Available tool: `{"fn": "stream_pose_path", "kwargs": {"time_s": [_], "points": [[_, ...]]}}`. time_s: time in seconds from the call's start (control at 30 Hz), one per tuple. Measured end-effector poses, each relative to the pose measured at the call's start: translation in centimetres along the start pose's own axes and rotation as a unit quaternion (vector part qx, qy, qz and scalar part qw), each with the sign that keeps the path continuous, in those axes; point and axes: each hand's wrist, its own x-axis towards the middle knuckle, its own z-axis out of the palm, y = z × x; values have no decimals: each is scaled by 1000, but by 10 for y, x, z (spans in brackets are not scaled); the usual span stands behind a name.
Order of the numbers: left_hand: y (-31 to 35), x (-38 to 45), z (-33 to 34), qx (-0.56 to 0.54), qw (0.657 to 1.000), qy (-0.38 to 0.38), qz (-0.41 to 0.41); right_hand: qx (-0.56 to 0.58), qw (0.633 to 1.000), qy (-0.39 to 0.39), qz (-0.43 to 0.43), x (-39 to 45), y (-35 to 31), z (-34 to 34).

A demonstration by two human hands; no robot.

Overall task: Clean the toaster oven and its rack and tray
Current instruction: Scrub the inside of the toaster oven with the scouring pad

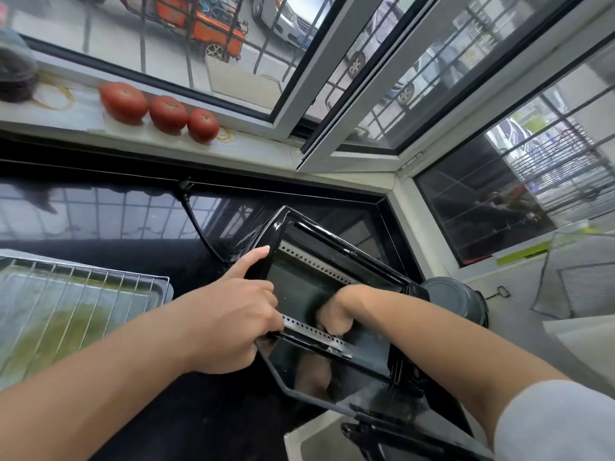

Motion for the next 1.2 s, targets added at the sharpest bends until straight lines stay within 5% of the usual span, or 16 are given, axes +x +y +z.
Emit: {"fn": "stream_pose_path", "kwargs": {"time_s": [0.53,0.8,1.03,1.2], "points": [[-1,2,1,-3,1000,1,5,60,976,84,190,-20,-16,39],[2,0,0,-4,1000,4,3,-59,970,114,208,-61,-42,36],[-2,3,1,-6,1000,20,4,3,980,79,183,3,-13,53],[-1,2,3,-14,1000,15,-1,-35,969,123,213,-53,-32,55]]}}
